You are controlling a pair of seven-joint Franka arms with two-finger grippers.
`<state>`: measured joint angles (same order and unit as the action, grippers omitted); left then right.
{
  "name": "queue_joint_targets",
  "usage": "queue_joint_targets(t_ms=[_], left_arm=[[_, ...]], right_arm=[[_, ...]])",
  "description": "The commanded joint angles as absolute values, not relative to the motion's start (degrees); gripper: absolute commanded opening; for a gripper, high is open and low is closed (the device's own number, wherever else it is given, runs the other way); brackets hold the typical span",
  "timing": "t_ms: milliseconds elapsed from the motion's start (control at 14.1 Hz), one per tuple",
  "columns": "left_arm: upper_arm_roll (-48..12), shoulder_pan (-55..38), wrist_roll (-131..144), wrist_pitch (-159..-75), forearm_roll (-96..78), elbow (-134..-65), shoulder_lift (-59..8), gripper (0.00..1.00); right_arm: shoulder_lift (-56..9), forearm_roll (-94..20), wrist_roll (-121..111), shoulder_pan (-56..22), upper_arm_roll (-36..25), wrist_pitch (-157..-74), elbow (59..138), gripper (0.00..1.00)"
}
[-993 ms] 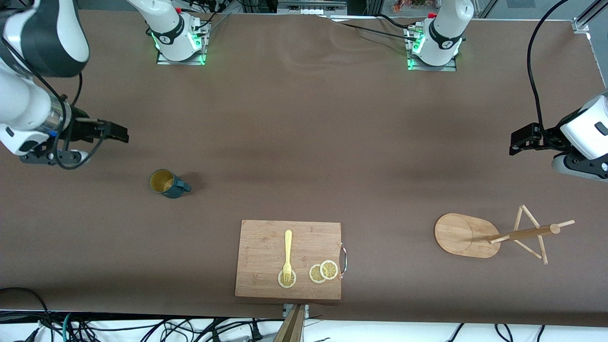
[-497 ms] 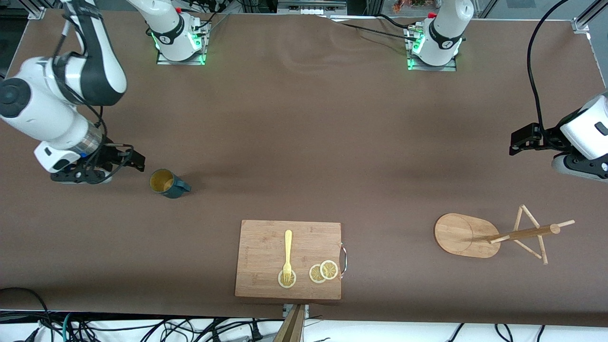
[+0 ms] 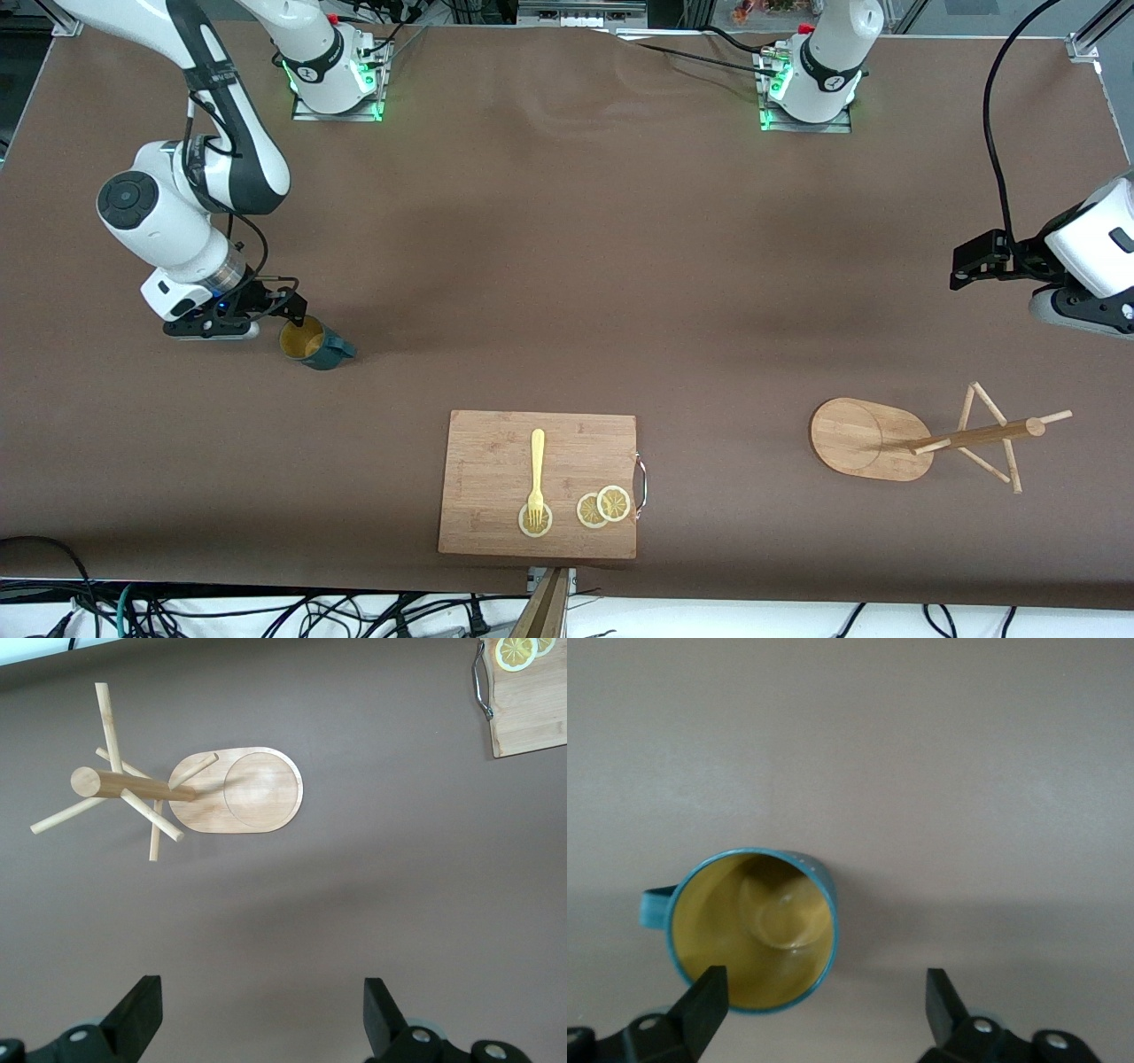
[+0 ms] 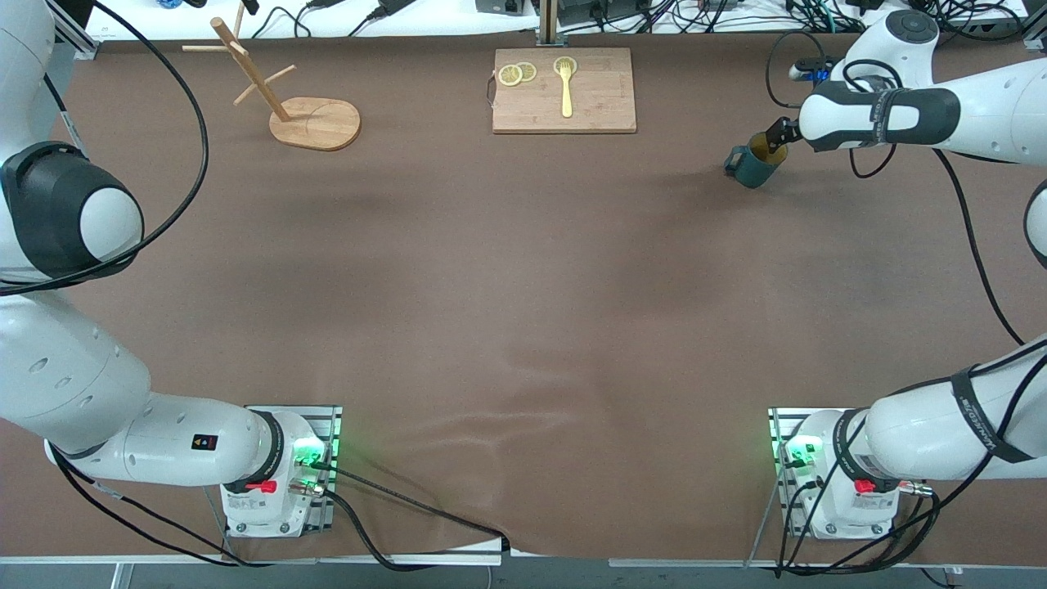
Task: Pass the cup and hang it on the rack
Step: 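Reach the right gripper down over the teal mug rim, then close the right gripper on the teal mug rim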
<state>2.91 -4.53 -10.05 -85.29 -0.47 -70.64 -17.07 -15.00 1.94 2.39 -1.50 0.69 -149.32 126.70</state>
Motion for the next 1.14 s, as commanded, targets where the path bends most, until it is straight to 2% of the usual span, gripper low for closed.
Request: queue_joint_targets(t_ms=[0,142,213,355,497,568,922,1064], left_arm=[[2.9,-4.3,-10.2,-84.9,-0.9,-68.9,-17.8,1.0],[2.9,-4.3,-10.2,-84.9,-0.9,-68.8,-17.8,1.0],[2.9,-4.3,-10.2,-84.9,-0.9,-68.8,-17.8,1.0],[2.9,-4.3,-10.2,-84.9,-0.9,-68.9,-17.8,1.0],[2.9,-4.3,-10.2,-84.9,-0.9,-68.8,-17.8,1.0],[2.9,-4.3,-10.2,-84.9,-0.9,-68.8,-17.8,1.0],[2.9,-4.3,-10.2,-84.9,-0.9,-68.9,-17.8,1.0],[2.9,-4.3,-10.3,-84.9,-0.9,-68.9,-17.8,1.0]], right_arm=[[-17.8,2.7,1.7,-1.1,-0.5,-153.4,126.0,0.87],[-18.4,2.7,1.9,-1.1,-0.5,-155.6,125.8,0.8],[-19.2,2.7,2.2,-1.2,-0.5,-155.9,125.8,0.71],[-20.2,2.7,2.0,-1.5,-0.5,-157.2,125.9,0.46],[-20.6,2.8,1.8,-1.5,-0.5,-157.1,125.8,0.1],[-20.7,2.9,1.7,-1.6,-0.4,-157.2,125.8,0.0],[-20.7,3.0,1.2,-1.8,0.1,-156.5,123.8,0.0],[-20.0,3.0,1.3,-2.9,0.2,-153.7,122.2,0.0]])
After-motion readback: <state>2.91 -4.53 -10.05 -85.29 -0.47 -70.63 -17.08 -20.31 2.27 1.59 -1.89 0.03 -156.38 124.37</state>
